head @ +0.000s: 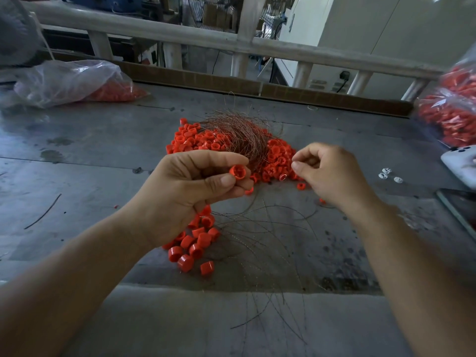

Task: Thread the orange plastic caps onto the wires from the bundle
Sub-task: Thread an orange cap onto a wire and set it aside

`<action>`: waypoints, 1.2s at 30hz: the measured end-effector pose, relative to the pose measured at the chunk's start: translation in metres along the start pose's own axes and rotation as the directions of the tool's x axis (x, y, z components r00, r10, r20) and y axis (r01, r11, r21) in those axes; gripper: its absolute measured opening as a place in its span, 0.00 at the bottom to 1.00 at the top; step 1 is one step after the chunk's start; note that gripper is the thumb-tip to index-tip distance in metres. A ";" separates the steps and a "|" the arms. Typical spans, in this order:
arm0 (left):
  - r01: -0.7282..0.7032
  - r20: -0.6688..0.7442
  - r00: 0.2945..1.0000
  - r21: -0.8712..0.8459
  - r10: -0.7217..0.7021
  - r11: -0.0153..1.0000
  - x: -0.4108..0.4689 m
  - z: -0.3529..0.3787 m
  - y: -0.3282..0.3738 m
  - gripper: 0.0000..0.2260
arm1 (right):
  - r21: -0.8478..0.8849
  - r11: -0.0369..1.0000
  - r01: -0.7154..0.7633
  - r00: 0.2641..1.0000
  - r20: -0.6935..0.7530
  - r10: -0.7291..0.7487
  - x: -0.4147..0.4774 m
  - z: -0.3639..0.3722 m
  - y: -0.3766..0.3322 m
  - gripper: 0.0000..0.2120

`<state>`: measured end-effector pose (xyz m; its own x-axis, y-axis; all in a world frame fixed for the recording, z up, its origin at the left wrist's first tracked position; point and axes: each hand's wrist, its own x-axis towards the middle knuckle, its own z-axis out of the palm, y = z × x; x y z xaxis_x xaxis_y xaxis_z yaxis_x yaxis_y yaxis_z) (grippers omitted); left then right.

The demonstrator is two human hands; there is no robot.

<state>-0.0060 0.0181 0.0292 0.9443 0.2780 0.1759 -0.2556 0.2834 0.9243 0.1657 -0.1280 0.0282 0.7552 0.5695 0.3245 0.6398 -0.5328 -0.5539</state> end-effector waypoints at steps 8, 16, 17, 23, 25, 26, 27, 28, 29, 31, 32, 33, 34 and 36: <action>0.002 -0.006 1.000 -0.008 -0.002 1.000 0.000 -0.001 -0.001 0.12 | -0.090 0.995 0.047 0.998 0.047 -0.043 0.006 0.015 0.017 0.07; 0.000 0.007 1.000 -0.005 0.000 1.000 0.000 -0.001 -0.002 0.12 | -0.168 0.981 0.096 0.994 0.059 -0.088 0.010 0.029 0.021 0.04; 0.000 0.007 1.000 -0.003 0.000 1.000 0.000 -0.001 -0.002 0.12 | -0.148 0.985 0.094 0.995 0.059 -0.086 0.010 0.027 0.021 0.05; 0.009 -0.008 1.000 0.056 -0.008 0.998 0.001 -0.003 -0.004 0.12 | 0.300 0.952 -0.061 0.998 0.024 0.056 0.007 0.009 0.010 0.11; 0.016 -0.023 1.000 0.089 -0.014 0.996 0.002 -0.003 -0.005 0.13 | 0.528 0.838 -0.142 0.988 0.127 0.088 0.003 0.005 0.001 0.10; 0.019 -0.028 0.999 0.104 -0.016 0.994 0.002 -0.004 -0.005 0.13 | 0.628 0.755 -0.187 0.978 0.188 0.086 0.001 0.004 -0.004 0.09; 0.021 -0.032 0.999 0.119 -0.017 0.993 0.002 -0.004 -0.005 0.13 | 0.701 0.676 -0.228 0.967 0.245 0.072 -0.002 0.002 -0.010 0.08; 0.022 -0.034 0.999 0.134 -0.018 0.991 0.002 -0.004 -0.005 0.13 | 0.747 0.612 -0.261 0.954 0.296 0.045 -0.005 0.001 -0.015 0.06; 0.023 -0.035 0.999 0.144 -0.018 0.989 0.002 -0.004 -0.005 0.13 | 0.774 0.565 -0.286 0.941 0.339 0.012 -0.008 0.000 -0.020 0.04; 0.021 -0.031 0.999 0.157 -0.016 0.987 0.002 -0.004 -0.006 0.13 | 0.795 0.516 -0.320 0.915 0.401 -0.050 -0.013 0.000 -0.028 0.05; 0.018 -0.028 1.000 0.165 -0.014 0.986 0.002 -0.004 -0.006 0.14 | 0.795 0.509 -0.329 0.905 0.420 -0.071 -0.015 0.000 -0.031 0.06; 0.017 -0.027 1.000 0.173 -0.013 0.985 0.002 -0.004 -0.006 0.13 | 0.795 0.506 -0.335 0.898 0.432 -0.083 -0.017 0.000 -0.033 0.06; 0.018 -0.029 0.999 0.176 -0.013 0.984 0.002 -0.004 -0.006 0.13 | 0.796 0.502 -0.339 0.894 0.439 -0.093 -0.018 0.000 -0.035 0.06; 0.019 -0.039 0.999 0.162 -0.013 0.987 0.003 -0.004 -0.007 0.12 | 0.802 0.490 -0.341 0.887 0.447 -0.114 -0.021 0.000 -0.038 0.06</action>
<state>-0.0022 0.0209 0.0217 0.9387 0.3098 0.1510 -0.2009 0.1357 0.9702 0.1256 -0.1192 0.0427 0.5336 0.8457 0.0085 -0.0585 0.0469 -0.9972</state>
